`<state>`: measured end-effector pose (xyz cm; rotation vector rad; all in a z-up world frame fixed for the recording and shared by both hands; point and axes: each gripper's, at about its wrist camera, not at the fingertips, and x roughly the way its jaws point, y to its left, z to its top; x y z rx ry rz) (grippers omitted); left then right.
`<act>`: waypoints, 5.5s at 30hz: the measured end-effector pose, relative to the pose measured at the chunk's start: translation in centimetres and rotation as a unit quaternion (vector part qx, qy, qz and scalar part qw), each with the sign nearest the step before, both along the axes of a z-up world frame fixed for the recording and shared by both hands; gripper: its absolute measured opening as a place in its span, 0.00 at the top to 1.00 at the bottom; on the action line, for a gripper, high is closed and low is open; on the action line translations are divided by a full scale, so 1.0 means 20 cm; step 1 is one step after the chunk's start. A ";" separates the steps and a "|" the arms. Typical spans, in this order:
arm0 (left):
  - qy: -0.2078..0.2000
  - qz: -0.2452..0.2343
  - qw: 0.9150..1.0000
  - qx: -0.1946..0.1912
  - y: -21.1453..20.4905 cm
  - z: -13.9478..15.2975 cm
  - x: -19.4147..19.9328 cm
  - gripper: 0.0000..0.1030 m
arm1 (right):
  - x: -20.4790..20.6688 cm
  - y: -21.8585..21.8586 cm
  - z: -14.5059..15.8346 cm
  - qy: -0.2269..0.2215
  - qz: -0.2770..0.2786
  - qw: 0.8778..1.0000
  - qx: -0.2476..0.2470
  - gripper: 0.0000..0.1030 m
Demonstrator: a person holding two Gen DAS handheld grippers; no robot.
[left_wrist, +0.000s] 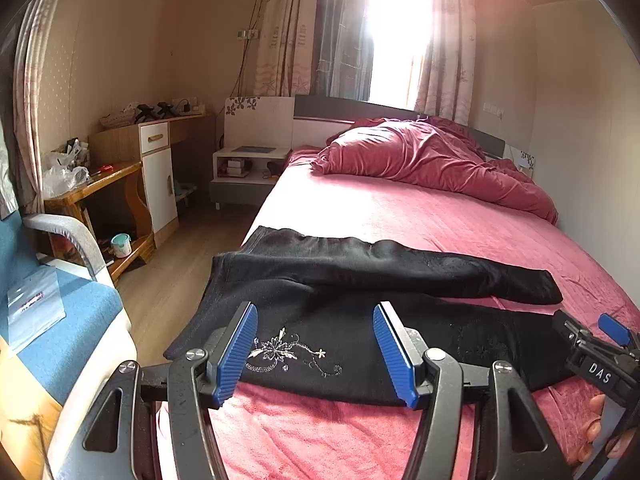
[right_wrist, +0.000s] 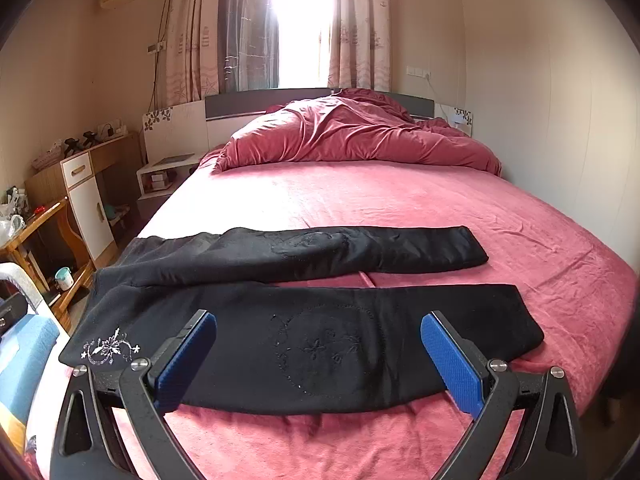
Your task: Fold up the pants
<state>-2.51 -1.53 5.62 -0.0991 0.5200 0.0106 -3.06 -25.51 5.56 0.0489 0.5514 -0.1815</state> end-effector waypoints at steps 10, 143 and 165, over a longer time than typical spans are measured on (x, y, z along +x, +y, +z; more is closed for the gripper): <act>0.026 0.005 1.000 -0.009 0.04 -0.04 0.04 0.36 | 0.02 0.24 0.17 -0.035 0.069 0.997 -0.003 0.00; 0.248 0.111 0.940 -0.206 1.11 -0.36 0.36 0.73 | -0.19 -1.40 -0.29 0.124 -0.259 0.953 0.096 0.35; 0.314 0.125 0.892 -0.301 1.10 -0.66 1.70 0.65 | 0.56 -0.18 -0.41 0.206 0.089 0.970 0.097 0.31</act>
